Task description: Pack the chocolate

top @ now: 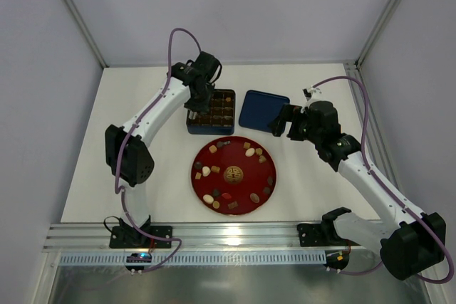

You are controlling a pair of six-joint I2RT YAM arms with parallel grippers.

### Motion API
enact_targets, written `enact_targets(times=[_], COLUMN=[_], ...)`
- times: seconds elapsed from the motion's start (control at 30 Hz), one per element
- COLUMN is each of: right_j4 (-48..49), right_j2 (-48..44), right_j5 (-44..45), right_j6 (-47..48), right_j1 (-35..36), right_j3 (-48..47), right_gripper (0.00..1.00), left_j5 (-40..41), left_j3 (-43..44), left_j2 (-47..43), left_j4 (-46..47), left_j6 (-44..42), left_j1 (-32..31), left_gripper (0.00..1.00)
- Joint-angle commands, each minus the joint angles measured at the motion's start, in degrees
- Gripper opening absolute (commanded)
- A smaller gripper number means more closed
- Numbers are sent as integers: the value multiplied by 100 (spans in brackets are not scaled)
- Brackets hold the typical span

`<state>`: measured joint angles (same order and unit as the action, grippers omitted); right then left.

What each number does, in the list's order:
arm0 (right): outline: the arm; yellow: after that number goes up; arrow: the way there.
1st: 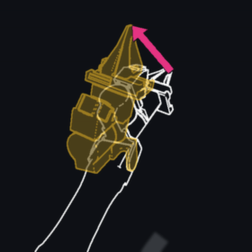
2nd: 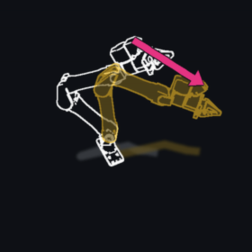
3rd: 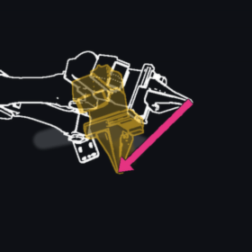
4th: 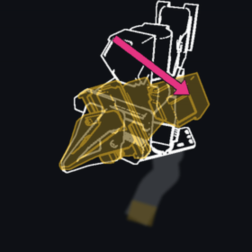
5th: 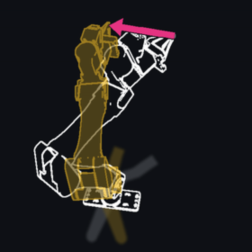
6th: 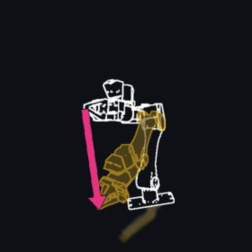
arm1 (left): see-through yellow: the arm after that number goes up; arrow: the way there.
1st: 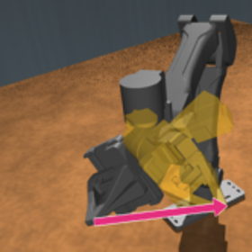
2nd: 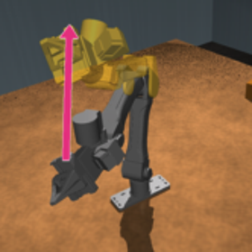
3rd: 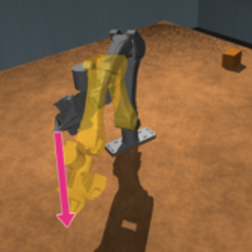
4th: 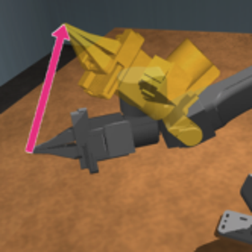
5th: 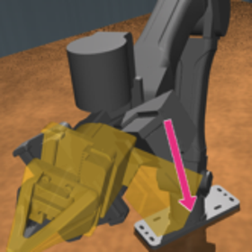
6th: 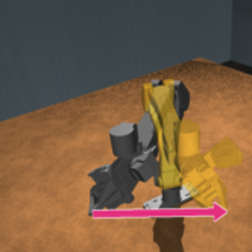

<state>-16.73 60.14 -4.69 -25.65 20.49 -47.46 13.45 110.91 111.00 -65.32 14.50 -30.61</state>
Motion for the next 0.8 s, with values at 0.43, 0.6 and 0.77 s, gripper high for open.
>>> enact_targets(times=[0.43, 0.6, 0.77], right_j4=[205, 205, 205], right_j2=[-38, -37, -46], right_j5=[-32, -41, -41], right_j6=[34, 25, 16], right_j1=[-28, -28, -28], right_j3=[-202, -193, -185], right_gripper=[100, 100, 100], left_j5=[-53, -62, -80], left_j3=[150, 176, 168], left_j2=[-52, -105, -166], left_j4=[186, 177, 160], left_j6=[-79, -88, -70], left_j1=[46, 38, 38], left_gripper=[36, 36, 36])
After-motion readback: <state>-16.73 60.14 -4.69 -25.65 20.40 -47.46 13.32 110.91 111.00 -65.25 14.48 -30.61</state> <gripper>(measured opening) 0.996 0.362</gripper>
